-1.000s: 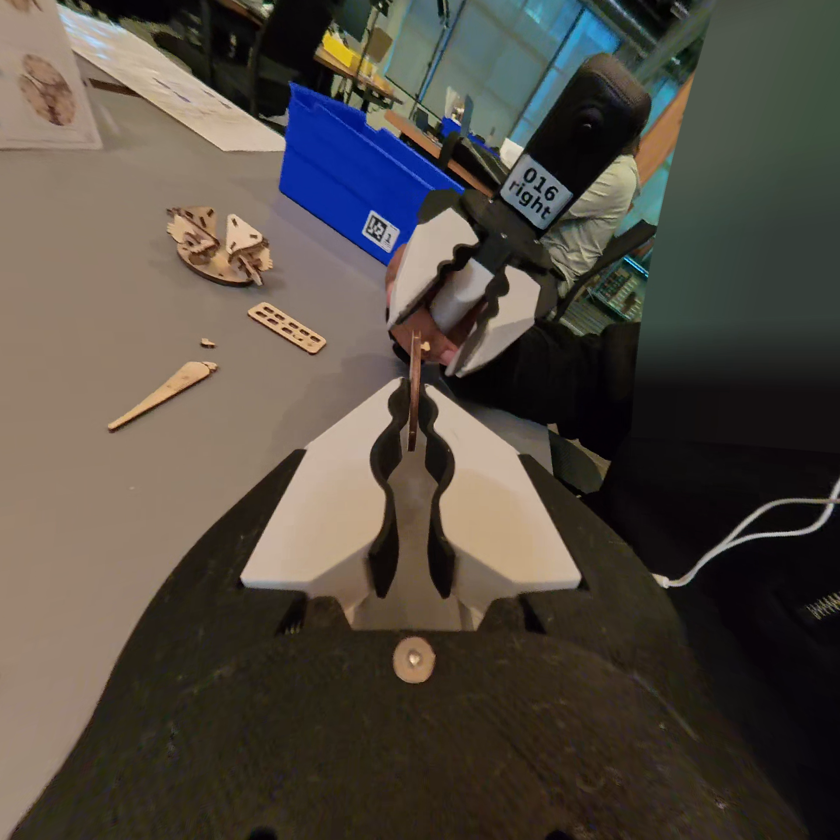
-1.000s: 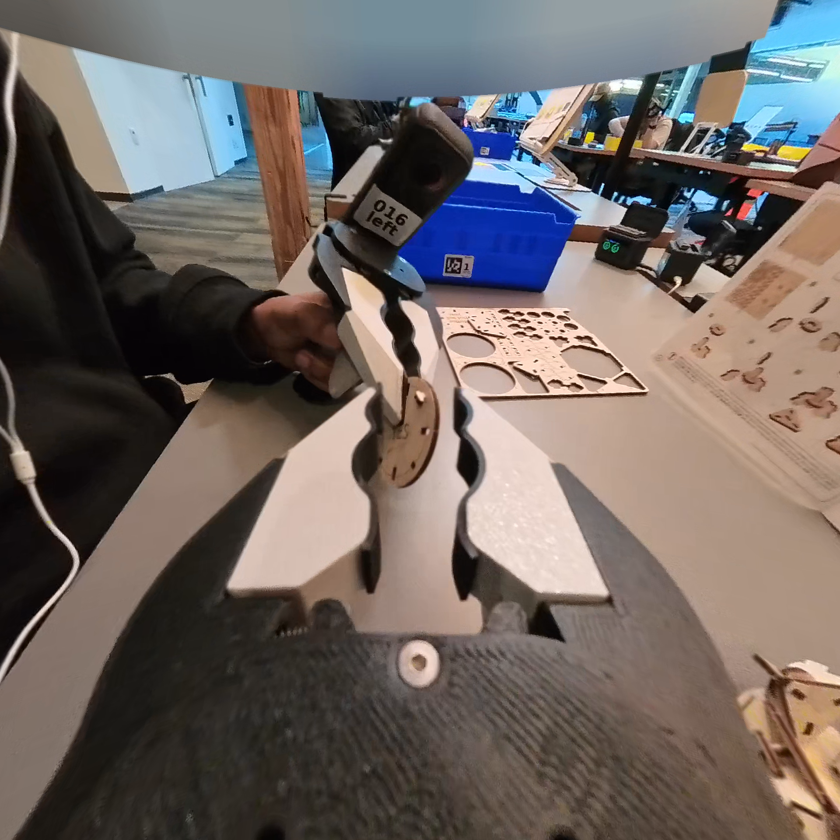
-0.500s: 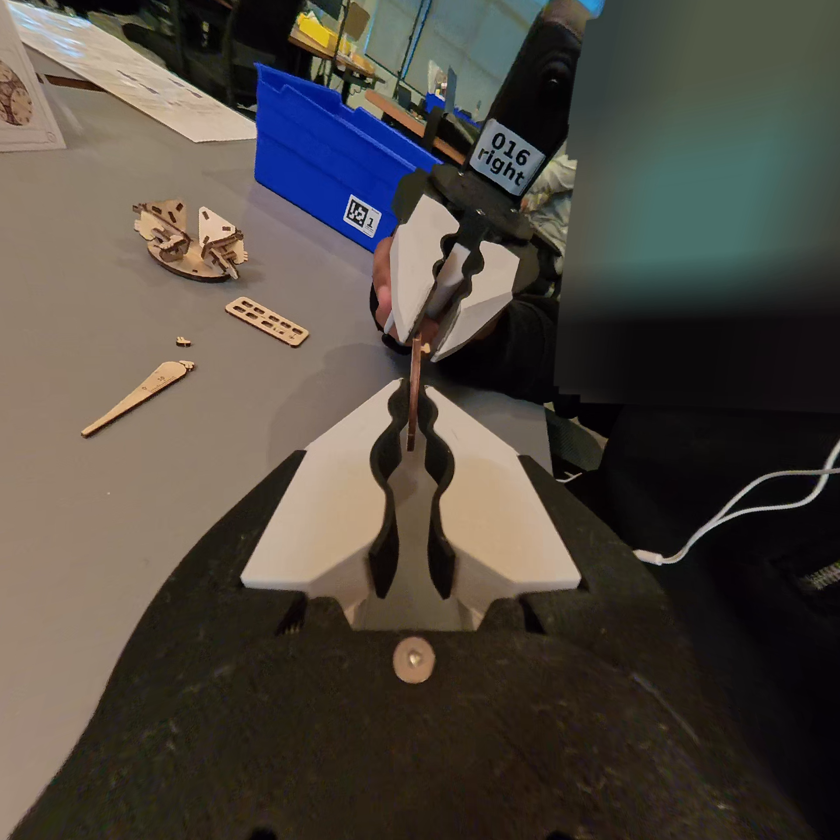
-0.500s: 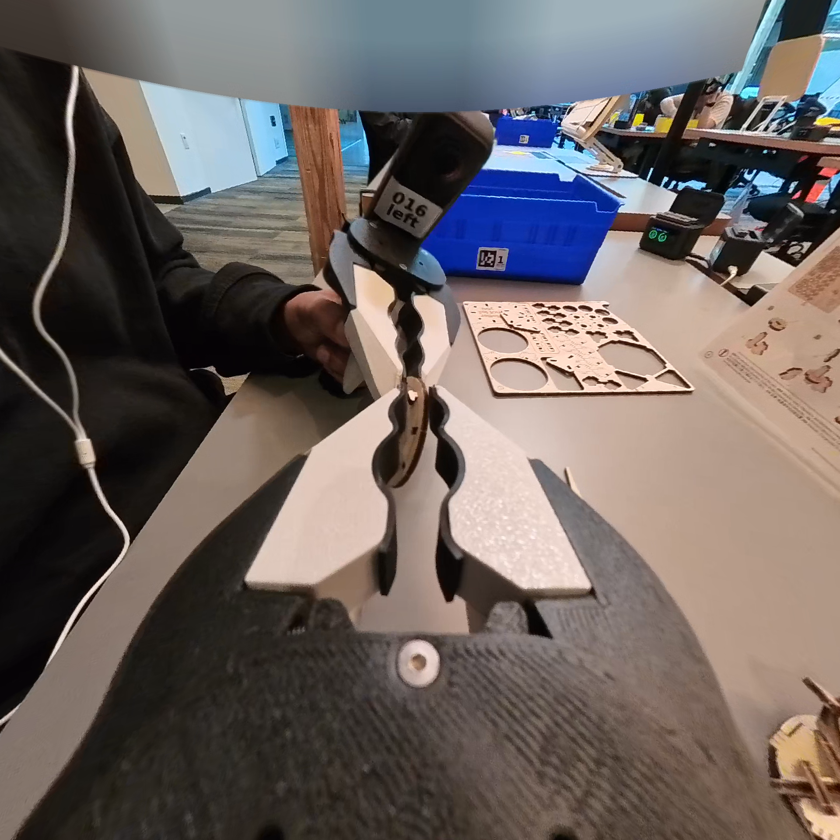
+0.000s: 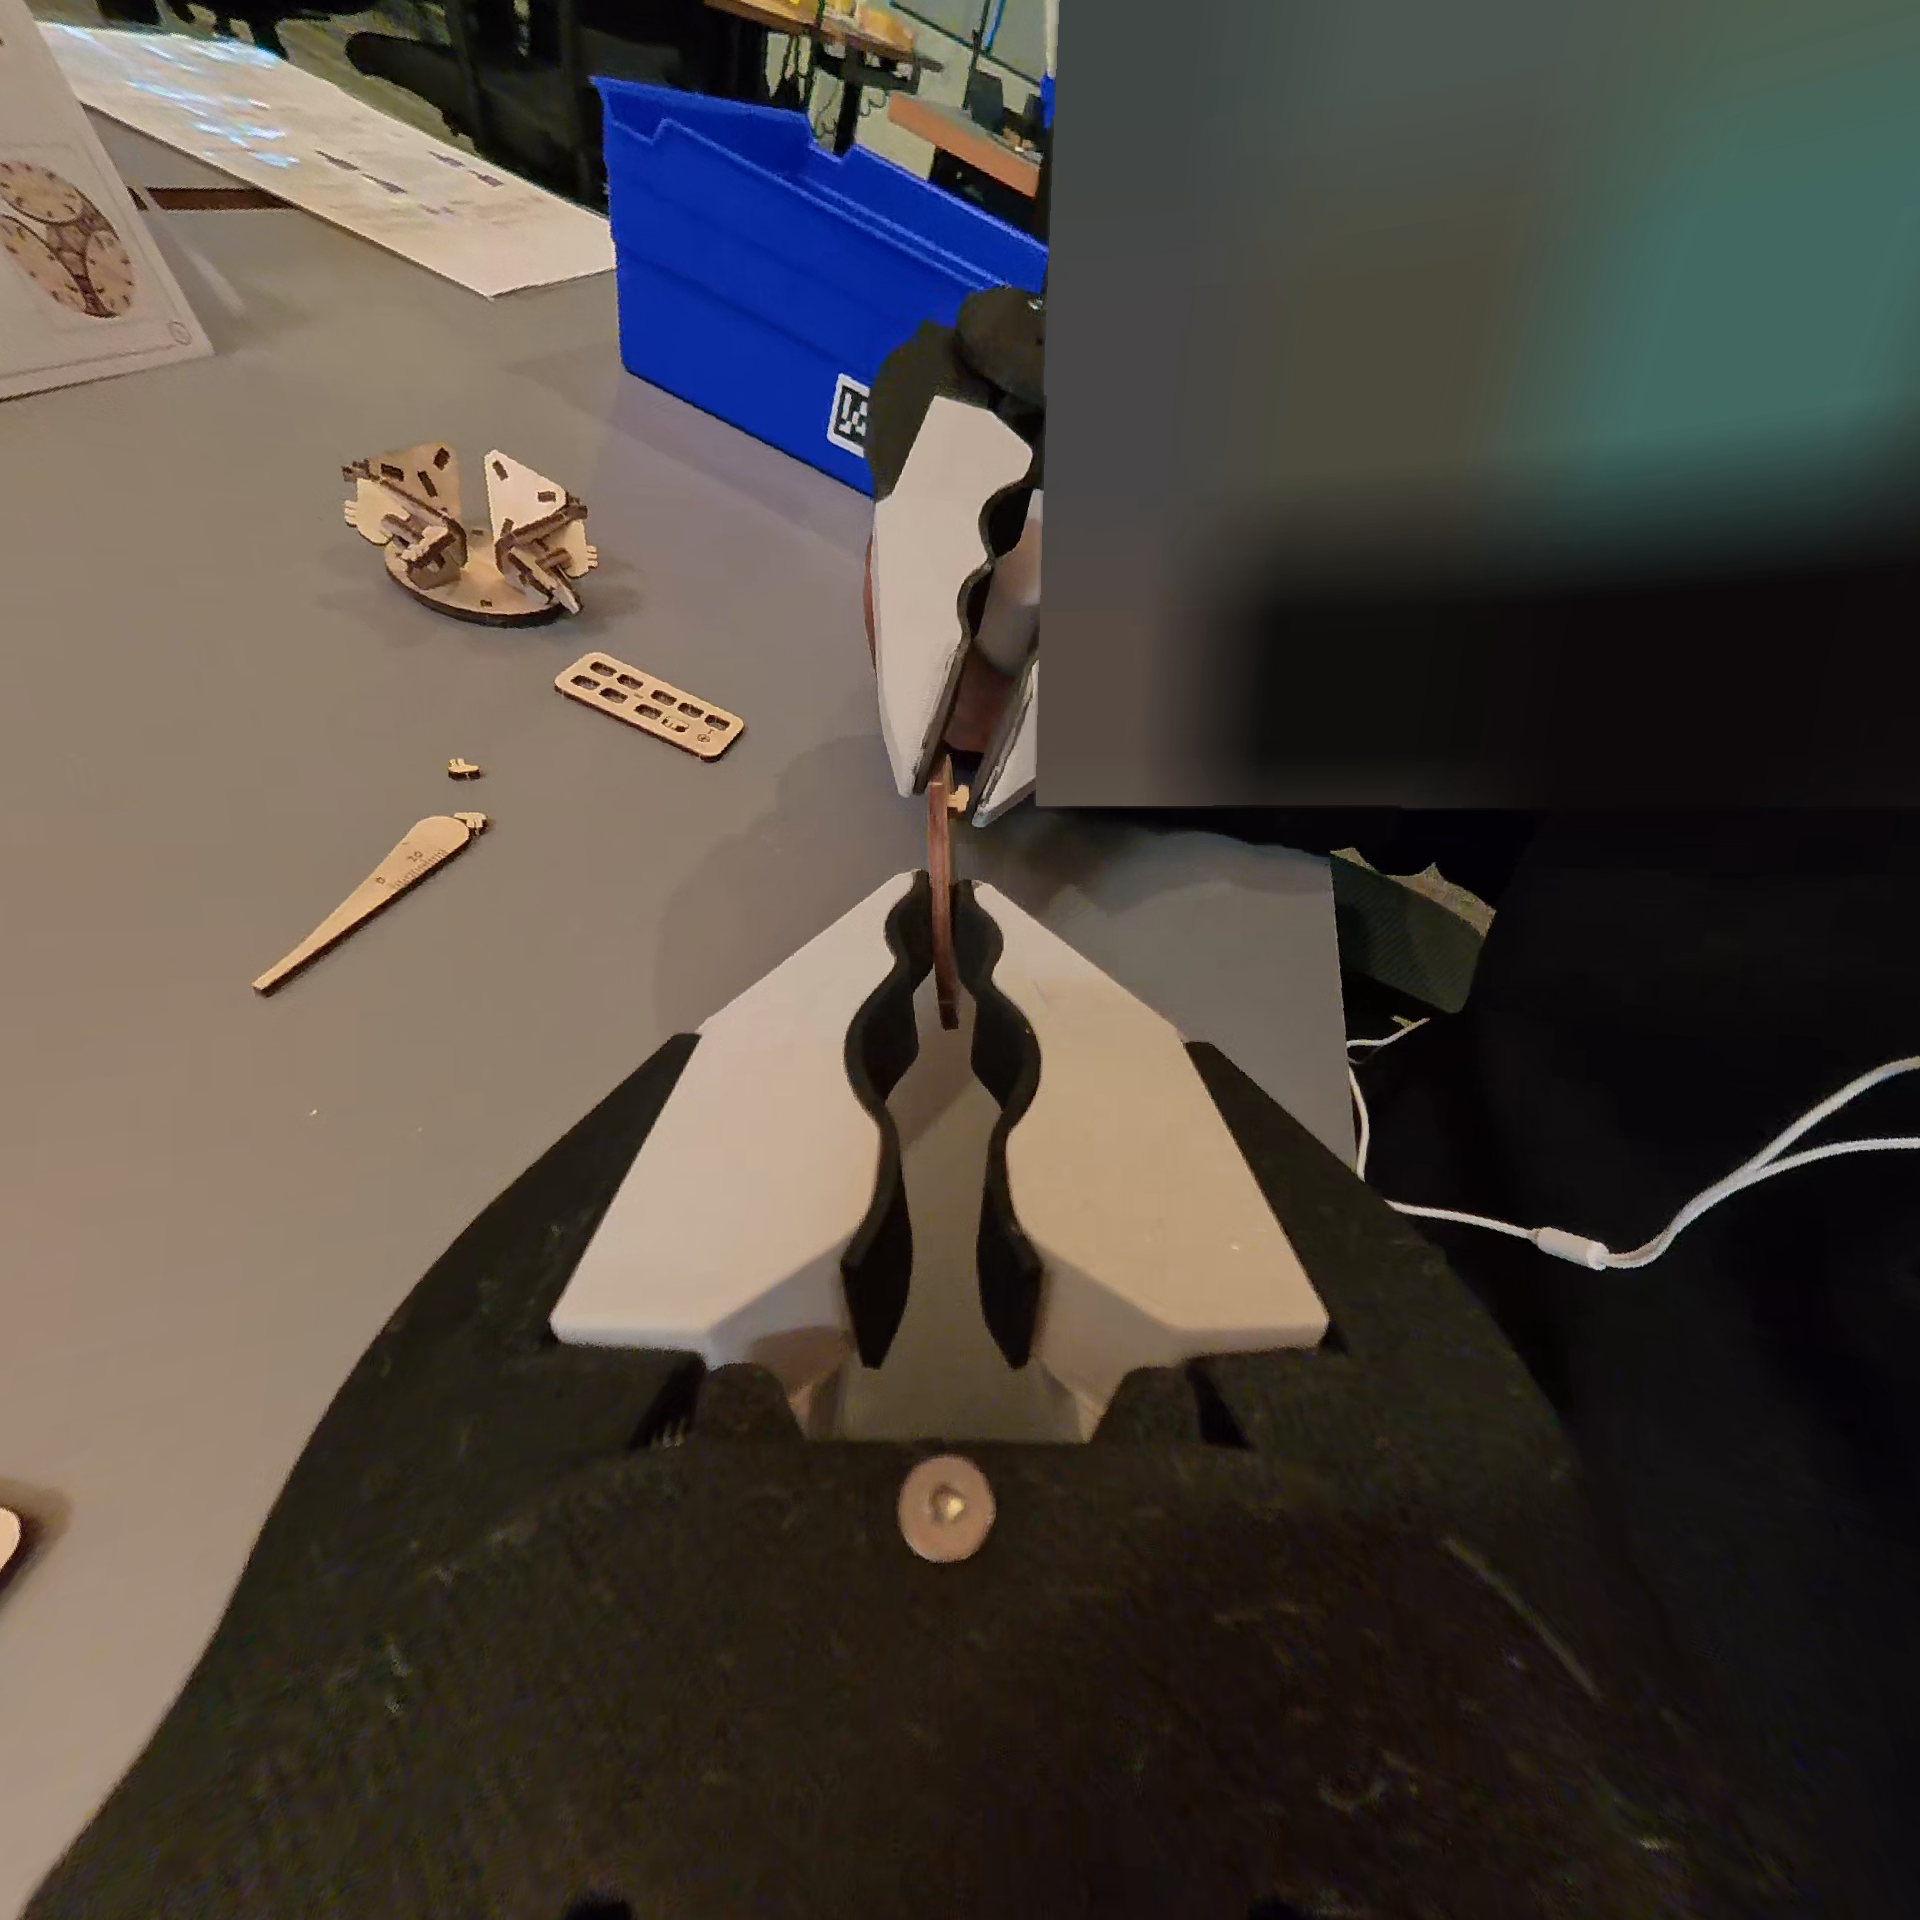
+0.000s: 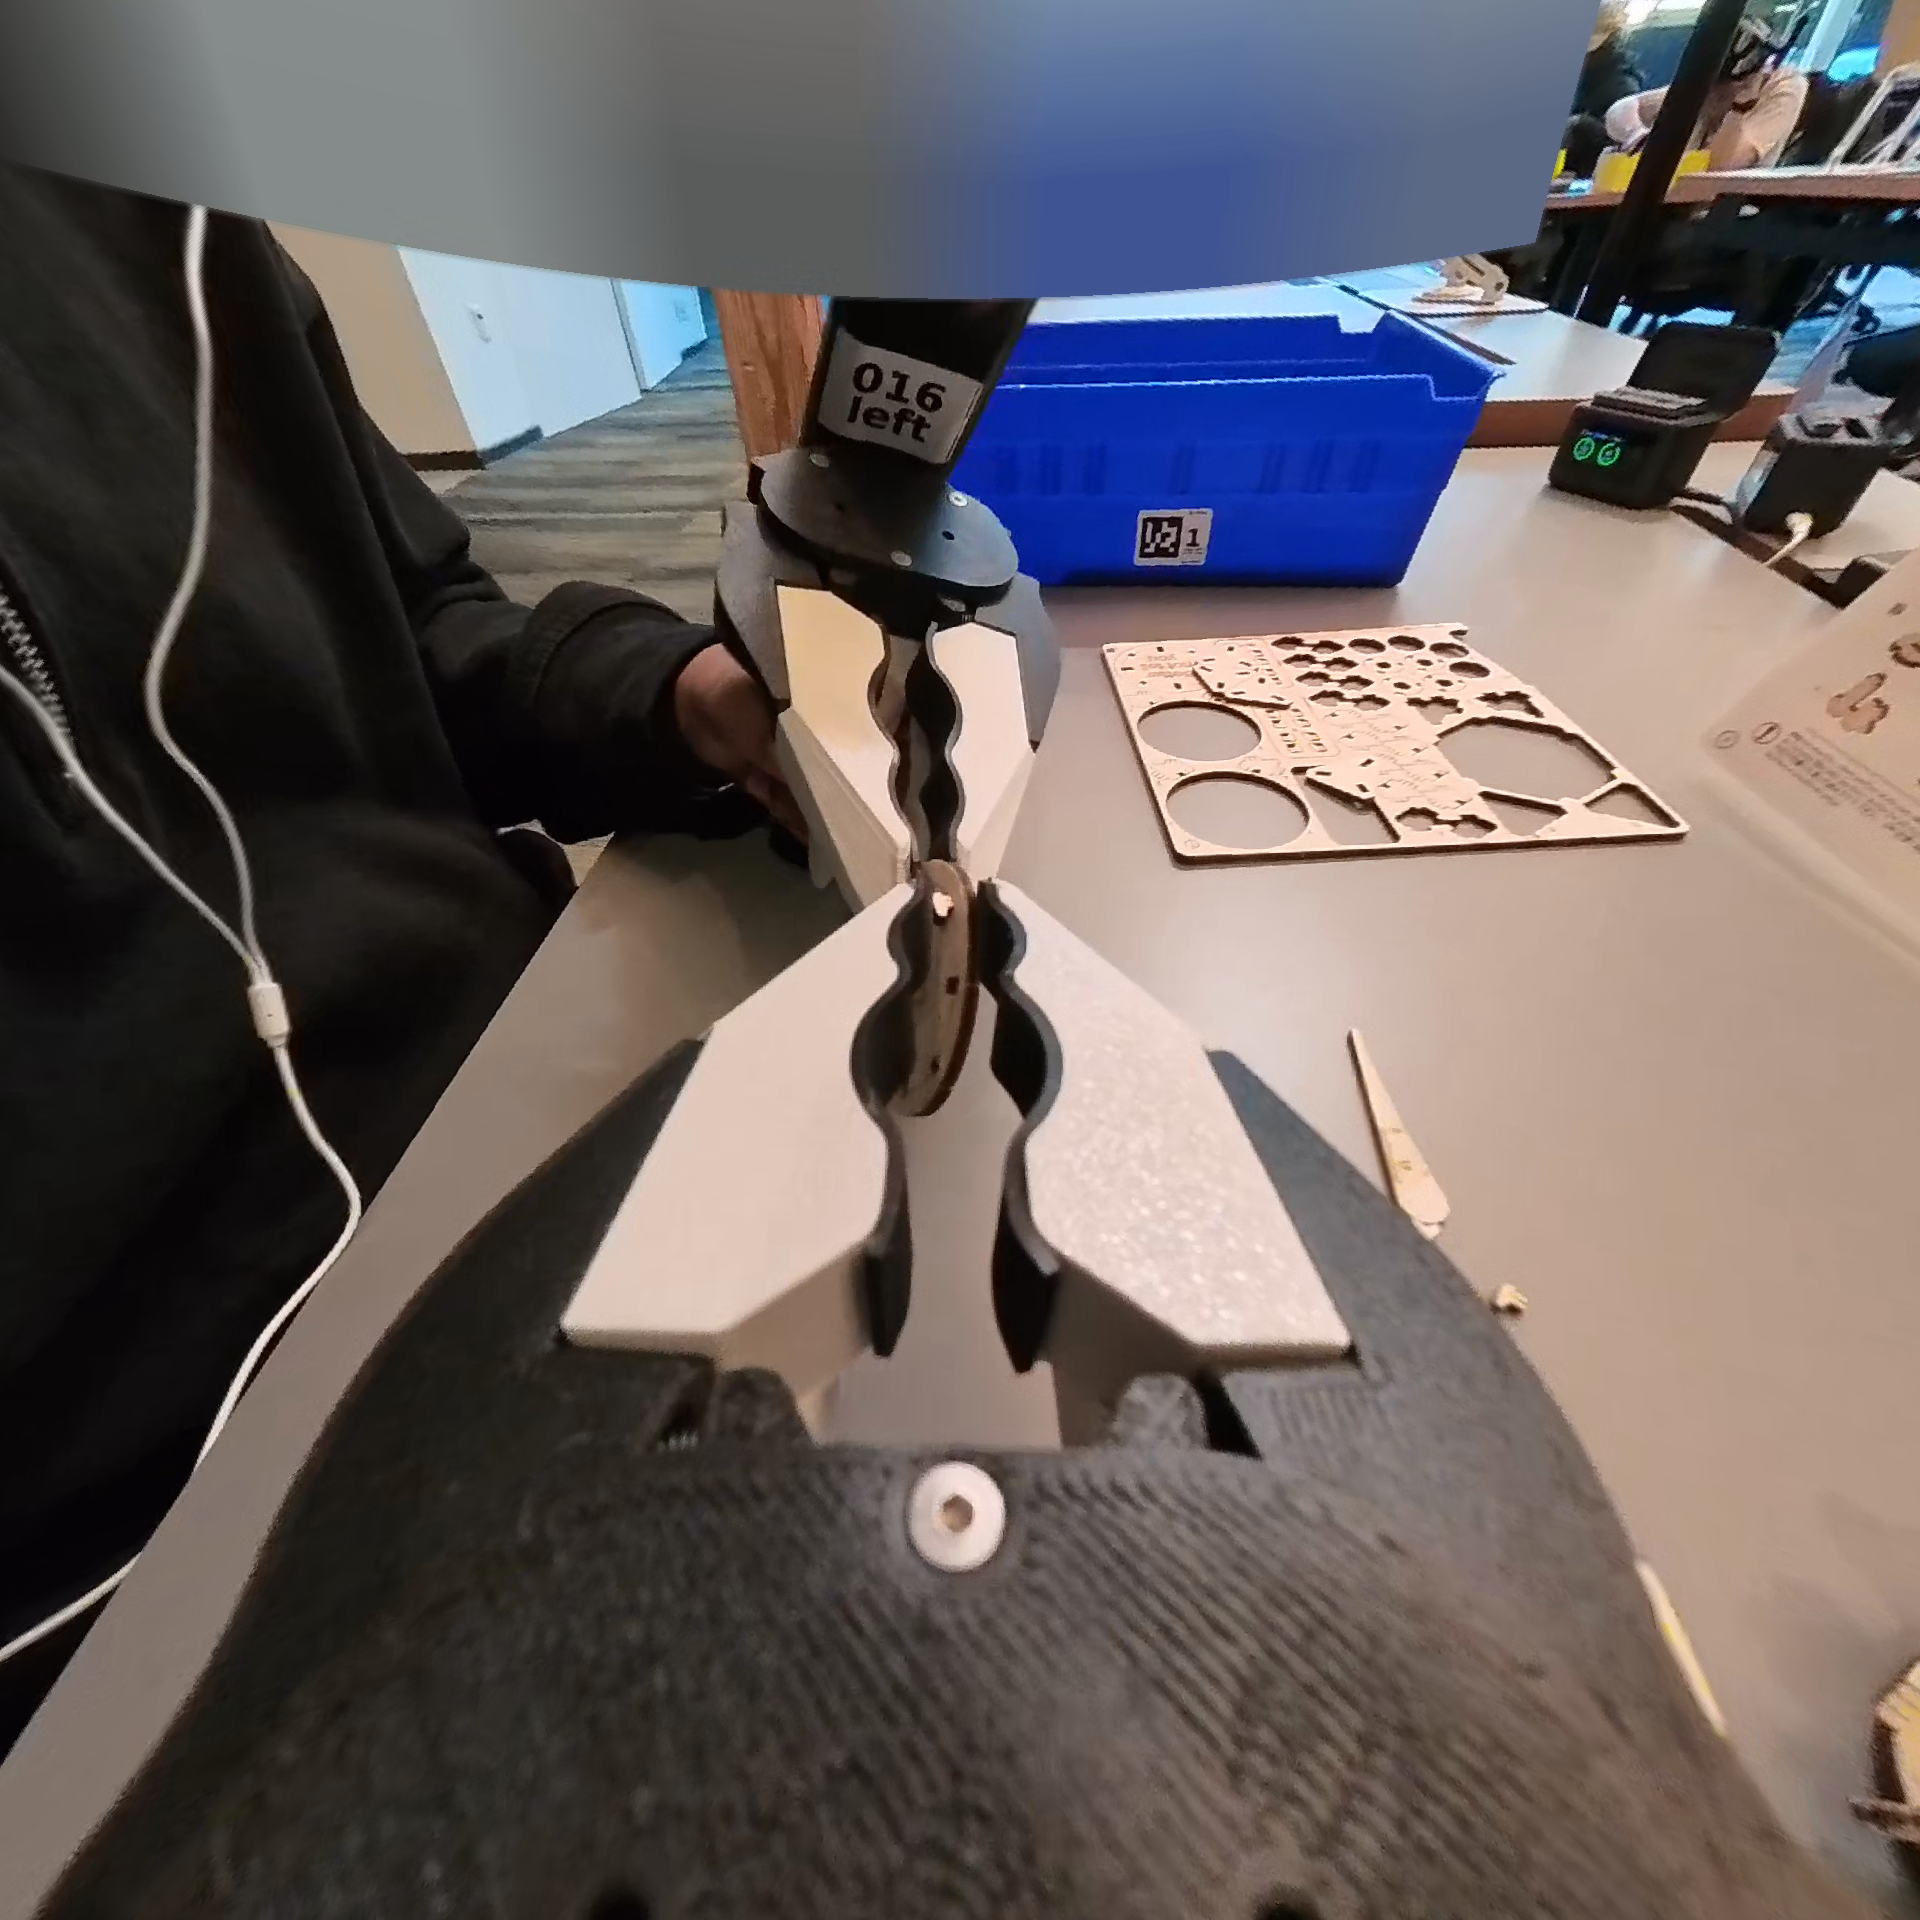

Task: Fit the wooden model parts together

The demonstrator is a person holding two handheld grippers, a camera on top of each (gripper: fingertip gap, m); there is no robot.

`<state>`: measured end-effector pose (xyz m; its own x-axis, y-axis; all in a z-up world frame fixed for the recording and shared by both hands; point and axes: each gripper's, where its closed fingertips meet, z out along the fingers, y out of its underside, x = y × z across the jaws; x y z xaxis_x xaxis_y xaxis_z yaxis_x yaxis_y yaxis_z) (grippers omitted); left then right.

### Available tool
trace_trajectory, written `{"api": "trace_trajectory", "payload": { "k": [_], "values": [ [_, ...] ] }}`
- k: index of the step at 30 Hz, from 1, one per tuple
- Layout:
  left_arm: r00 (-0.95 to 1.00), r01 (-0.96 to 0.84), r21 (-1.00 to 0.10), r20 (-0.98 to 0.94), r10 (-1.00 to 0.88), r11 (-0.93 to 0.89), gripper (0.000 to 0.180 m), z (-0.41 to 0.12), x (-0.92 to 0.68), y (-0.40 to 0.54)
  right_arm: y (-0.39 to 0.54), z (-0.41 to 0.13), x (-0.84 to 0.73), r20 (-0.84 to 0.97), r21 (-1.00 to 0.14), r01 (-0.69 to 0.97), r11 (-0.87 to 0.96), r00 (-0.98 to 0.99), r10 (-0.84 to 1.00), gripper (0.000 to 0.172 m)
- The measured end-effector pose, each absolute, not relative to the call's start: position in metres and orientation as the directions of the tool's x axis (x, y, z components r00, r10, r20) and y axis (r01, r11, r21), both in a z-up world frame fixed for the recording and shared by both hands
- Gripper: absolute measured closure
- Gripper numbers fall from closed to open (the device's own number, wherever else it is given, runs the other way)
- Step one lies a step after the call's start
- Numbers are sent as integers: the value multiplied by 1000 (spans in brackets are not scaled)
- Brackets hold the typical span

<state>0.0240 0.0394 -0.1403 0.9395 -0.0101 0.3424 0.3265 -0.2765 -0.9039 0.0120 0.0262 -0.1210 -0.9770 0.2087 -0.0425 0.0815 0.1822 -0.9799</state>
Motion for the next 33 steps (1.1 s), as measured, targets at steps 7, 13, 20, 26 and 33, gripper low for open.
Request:
{"api": "trace_trajectory", "payload": {
  "k": [7, 13, 20, 26, 33],
  "values": [
    [940, 322, -901, 340, -13, -290, 180, -142, 25, 39, 25, -122, 13, -81, -977, 116, 177, -978, 193, 166],
    [943, 315, -906, 333, -18, -282, 180, -141, 25, 40, 25, -119, 14, -61, -983, 90, 158, -982, 177, 166],
    [943, 313, -910, 332, -28, -273, 180, -139, 26, 40, 25, -120, 18, -74, -984, 94, 149, -988, 138, 147],
    [940, 310, -908, 336, -50, -281, 180, -139, 30, 41, 24, -119, 20, -37, -986, 60, 156, -989, 144, 166],
    [948, 283, -915, 312, -60, -287, 180, -139, 33, 42, 24, -119, 23, -37, -986, 56, 157, -992, 120, 166]
  ]
}}
